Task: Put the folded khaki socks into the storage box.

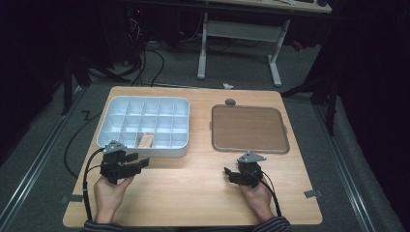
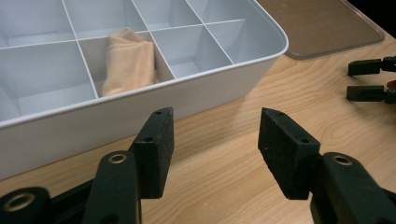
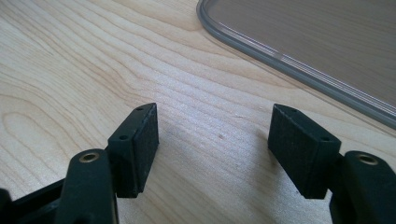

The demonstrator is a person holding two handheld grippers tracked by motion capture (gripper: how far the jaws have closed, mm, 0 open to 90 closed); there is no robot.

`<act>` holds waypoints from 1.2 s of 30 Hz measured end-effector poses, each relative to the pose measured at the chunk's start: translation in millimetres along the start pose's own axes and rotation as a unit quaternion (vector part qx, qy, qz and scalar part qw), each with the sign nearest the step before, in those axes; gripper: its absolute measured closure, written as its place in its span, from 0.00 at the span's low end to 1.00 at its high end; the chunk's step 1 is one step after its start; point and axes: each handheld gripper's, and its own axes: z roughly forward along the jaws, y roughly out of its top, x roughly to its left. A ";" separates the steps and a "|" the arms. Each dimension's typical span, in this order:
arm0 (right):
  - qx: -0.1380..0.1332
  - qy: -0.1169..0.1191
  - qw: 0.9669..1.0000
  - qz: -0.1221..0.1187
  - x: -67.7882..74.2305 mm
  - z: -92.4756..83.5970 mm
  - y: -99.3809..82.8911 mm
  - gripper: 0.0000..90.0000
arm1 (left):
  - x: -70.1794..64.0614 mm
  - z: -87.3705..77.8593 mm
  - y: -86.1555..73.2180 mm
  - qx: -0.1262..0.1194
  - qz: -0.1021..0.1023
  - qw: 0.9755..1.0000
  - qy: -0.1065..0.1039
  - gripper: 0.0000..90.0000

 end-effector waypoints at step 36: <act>0.000 0.000 1.000 0.001 0.5 -0.1 -0.2 0.37 | -17.0 20.2 -11.8 0.005 -0.001 1.000 -0.027 0.50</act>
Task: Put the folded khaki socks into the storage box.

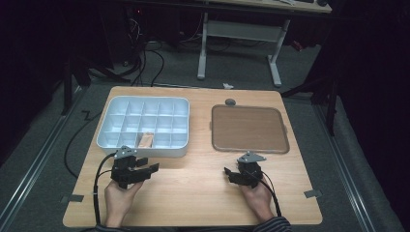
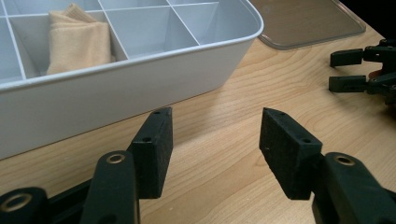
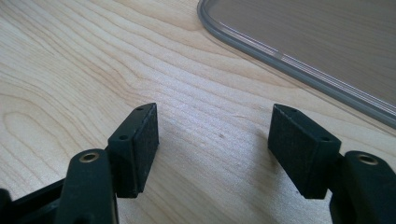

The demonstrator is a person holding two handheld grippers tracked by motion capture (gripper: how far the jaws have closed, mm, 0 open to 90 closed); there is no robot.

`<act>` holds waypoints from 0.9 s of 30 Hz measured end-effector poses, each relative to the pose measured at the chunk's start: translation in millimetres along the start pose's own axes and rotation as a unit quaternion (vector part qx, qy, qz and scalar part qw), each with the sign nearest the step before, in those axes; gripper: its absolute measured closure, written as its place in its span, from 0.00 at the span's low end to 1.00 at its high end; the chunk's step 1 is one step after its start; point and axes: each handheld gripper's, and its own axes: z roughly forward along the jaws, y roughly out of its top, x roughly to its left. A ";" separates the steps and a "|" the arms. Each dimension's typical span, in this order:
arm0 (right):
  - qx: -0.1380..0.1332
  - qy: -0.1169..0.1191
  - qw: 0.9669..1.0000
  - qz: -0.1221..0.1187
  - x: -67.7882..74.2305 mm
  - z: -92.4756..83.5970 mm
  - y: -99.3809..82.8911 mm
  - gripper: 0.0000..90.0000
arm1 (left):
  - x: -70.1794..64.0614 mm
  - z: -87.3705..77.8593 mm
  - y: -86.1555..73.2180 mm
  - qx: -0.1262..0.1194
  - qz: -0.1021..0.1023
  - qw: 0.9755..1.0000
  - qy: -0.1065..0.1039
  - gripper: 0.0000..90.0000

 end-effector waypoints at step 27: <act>0.000 0.000 1.000 0.000 0.0 0.0 0.0 0.37 | -5.1 20.6 -19.8 -0.004 -0.005 1.000 -0.016 0.49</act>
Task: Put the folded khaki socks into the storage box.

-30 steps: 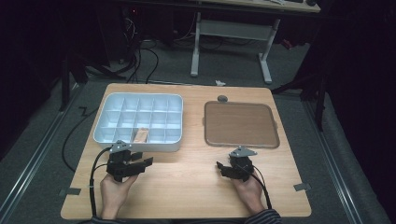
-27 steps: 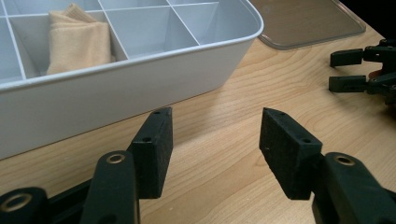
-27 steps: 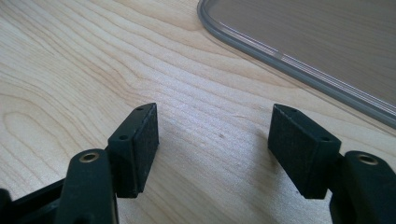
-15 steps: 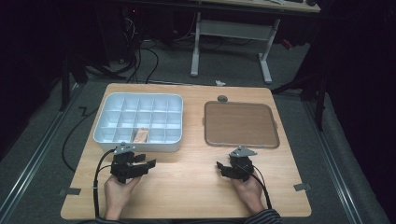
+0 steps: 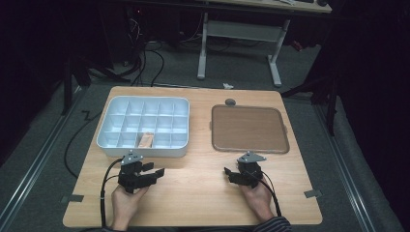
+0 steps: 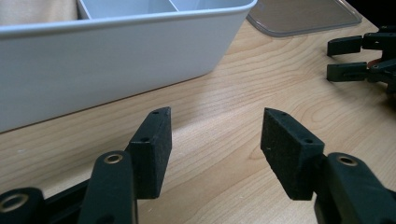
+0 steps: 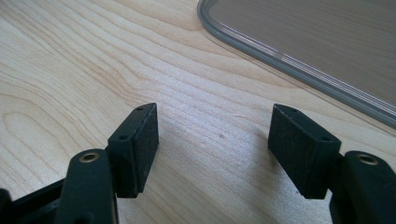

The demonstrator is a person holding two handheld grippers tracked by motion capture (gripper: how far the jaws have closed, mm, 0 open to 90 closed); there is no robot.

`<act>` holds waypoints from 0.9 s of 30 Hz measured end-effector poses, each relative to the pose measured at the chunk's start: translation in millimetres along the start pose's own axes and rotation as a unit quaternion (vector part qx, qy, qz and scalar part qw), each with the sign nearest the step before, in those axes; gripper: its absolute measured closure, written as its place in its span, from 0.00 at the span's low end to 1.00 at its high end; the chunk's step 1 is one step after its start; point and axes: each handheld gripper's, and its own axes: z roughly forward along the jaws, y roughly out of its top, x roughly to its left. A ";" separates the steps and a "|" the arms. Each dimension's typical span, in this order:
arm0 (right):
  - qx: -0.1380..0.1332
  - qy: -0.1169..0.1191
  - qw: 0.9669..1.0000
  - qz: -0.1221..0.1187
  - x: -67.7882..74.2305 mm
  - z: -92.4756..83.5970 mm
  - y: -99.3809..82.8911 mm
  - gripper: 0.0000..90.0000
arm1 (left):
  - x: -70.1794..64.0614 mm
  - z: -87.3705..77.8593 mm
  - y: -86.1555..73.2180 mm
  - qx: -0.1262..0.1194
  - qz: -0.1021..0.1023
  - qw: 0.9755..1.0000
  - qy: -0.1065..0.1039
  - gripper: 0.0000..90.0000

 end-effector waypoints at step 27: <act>-0.001 0.000 1.000 0.000 0.3 0.3 0.2 0.37 | -7.2 44.7 -9.0 0.003 0.015 0.999 0.028 0.48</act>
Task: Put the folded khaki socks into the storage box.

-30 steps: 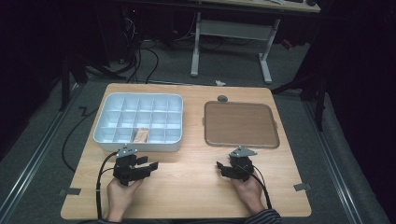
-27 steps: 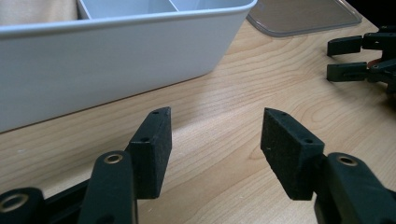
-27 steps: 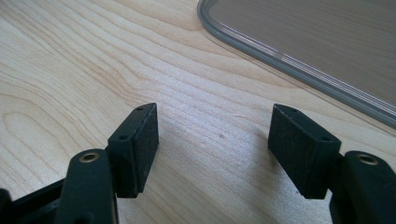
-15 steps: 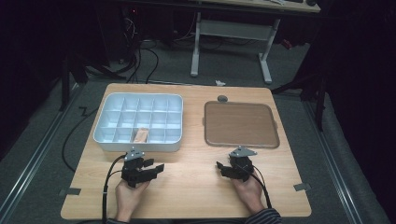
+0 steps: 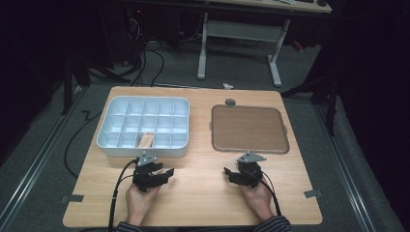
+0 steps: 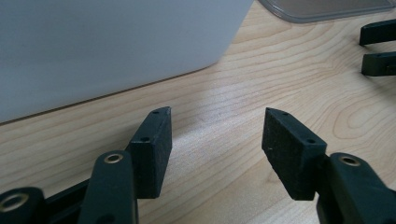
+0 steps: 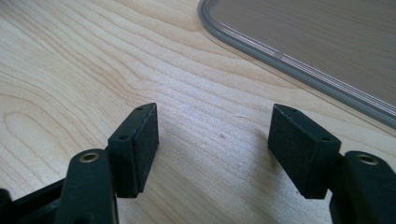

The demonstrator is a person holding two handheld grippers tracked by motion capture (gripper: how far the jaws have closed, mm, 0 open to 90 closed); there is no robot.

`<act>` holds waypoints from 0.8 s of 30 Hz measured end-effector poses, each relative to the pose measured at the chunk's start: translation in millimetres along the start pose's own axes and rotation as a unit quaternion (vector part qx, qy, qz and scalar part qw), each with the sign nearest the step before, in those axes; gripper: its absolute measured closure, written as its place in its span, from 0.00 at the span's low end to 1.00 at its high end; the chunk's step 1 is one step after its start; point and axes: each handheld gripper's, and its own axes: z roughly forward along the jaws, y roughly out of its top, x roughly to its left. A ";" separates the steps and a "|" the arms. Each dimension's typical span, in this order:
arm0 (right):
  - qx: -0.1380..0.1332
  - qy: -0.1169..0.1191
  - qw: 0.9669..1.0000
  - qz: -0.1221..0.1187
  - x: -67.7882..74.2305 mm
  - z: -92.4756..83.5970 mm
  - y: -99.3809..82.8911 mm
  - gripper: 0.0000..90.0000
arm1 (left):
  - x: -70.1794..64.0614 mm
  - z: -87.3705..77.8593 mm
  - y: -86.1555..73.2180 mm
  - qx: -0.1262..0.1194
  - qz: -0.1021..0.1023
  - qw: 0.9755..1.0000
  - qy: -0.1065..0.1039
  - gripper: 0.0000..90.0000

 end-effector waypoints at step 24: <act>0.000 0.001 1.000 -0.001 0.0 0.0 0.0 0.37 | -7.4 10.4 -4.3 -0.001 0.028 0.999 0.026 0.47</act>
